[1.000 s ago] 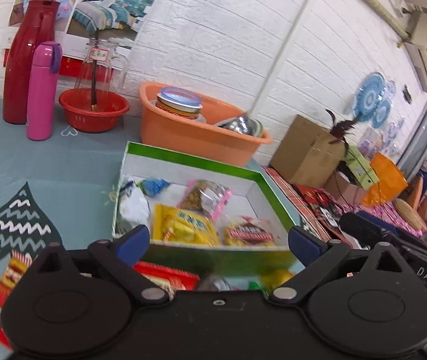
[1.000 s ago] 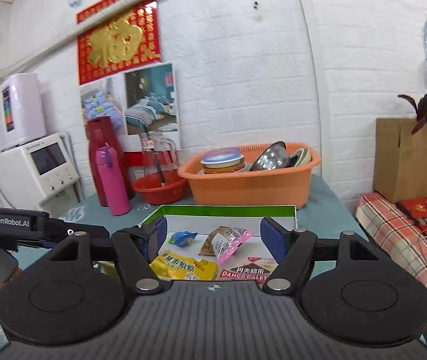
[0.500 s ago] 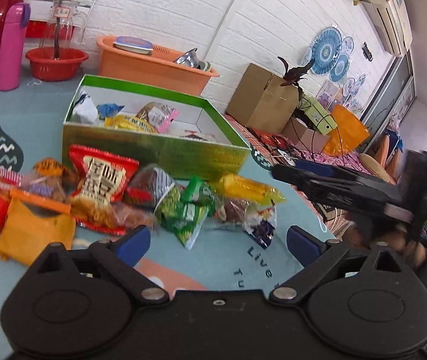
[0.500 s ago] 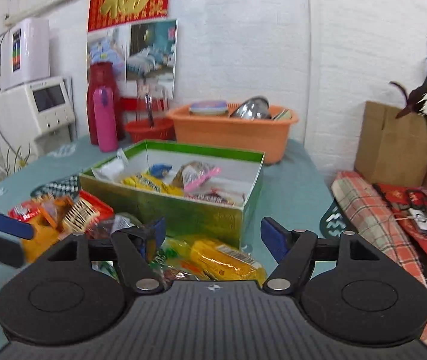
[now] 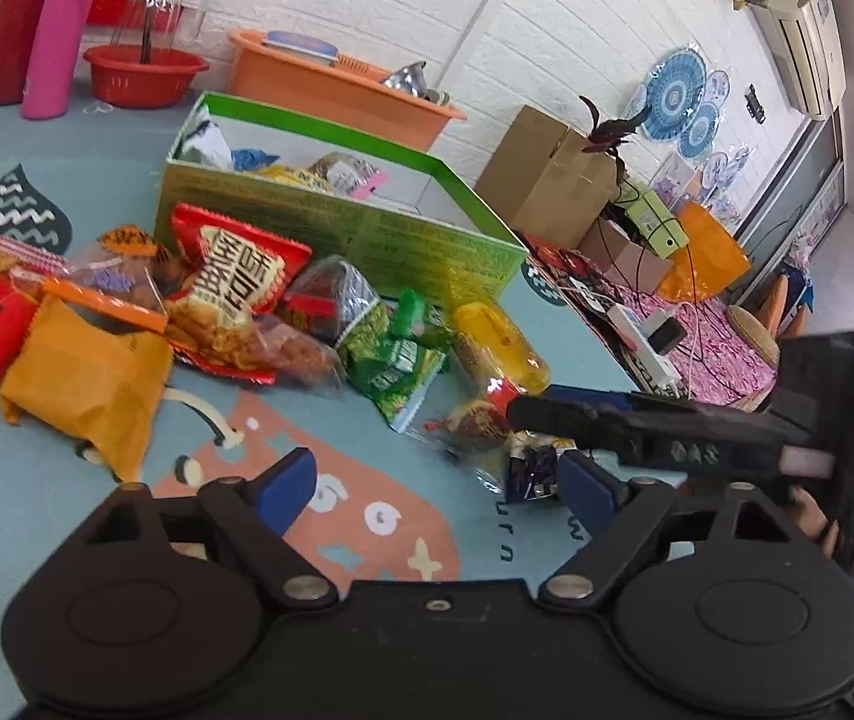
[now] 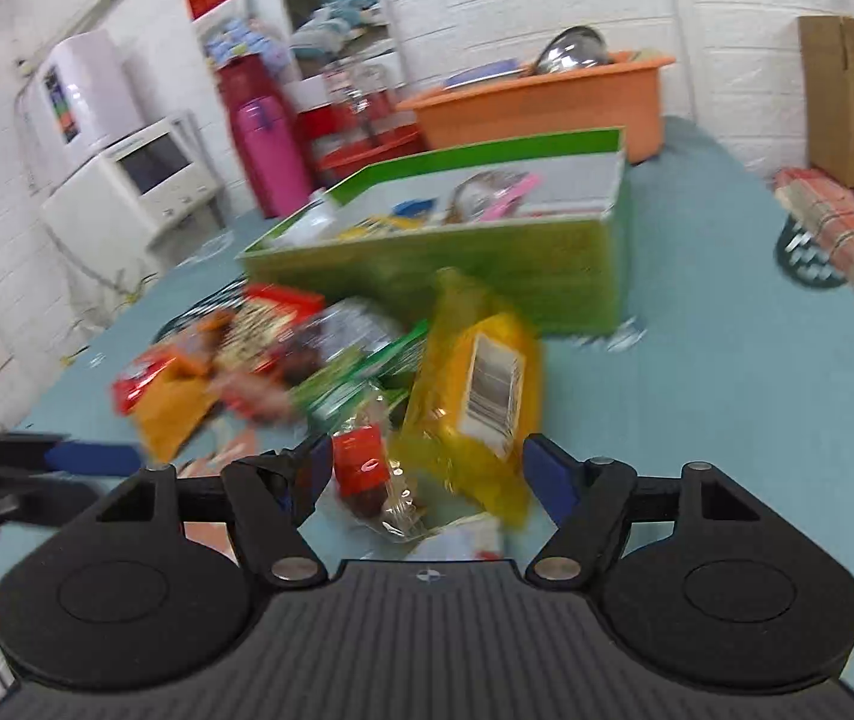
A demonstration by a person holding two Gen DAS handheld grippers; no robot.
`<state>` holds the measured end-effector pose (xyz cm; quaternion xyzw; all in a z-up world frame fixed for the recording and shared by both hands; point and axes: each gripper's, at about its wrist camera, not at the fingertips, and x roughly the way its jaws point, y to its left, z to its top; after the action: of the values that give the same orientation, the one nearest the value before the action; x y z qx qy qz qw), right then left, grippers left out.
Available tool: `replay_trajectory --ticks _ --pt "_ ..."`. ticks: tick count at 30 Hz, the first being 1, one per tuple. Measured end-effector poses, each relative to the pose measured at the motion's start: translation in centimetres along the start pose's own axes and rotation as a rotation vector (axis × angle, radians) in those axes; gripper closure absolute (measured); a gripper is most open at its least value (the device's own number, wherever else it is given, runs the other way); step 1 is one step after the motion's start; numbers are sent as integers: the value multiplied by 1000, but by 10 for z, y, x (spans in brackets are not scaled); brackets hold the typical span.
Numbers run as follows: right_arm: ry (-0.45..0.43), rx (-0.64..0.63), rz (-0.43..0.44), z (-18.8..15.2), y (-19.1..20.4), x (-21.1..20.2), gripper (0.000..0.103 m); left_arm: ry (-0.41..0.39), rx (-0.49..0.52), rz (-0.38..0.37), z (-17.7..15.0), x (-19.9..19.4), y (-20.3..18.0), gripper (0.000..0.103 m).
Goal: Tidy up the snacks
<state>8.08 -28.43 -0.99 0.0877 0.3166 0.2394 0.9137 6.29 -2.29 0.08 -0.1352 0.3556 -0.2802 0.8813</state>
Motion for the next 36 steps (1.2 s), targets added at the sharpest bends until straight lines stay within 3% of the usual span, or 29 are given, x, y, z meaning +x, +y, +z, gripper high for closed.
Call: replay_trajectory --ticks 3,6,8,14,15,16,17,18,27,30,36 --pt "-39 -63 -8 -13 15 -16 0 16 6 -14 -5 7 -4 0" --pt "-77 -126 -104 -11 18 -24 0 15 11 -15 -3 15 -8 0" --pt "-92 -99 -142 -1 7 -24 0 10 38 -22 -2 23 -14 0" --pt "-39 16 -64 28 -14 8 0 22 109 -10 4 55 -28 0" --pt "-20 20 -66 29 -15 17 3 25 113 -7 4 59 -29 0" --pt "-5 23 -74 28 -17 24 13 26 119 -1 5 61 -30 0" --pt "0 25 -90 27 -20 27 33 26 125 7 6 64 -30 0" --pt "0 31 -102 25 -24 26 39 27 128 13 7 67 -30 0" --pt "-23 38 -139 11 -44 -5 38 39 153 6 13 90 -34 0" --pt "-20 43 -135 13 -47 0 28 40 139 10 14 92 -33 0" --pt "0 33 -148 16 -45 15 25 76 126 -7 18 103 -33 0"
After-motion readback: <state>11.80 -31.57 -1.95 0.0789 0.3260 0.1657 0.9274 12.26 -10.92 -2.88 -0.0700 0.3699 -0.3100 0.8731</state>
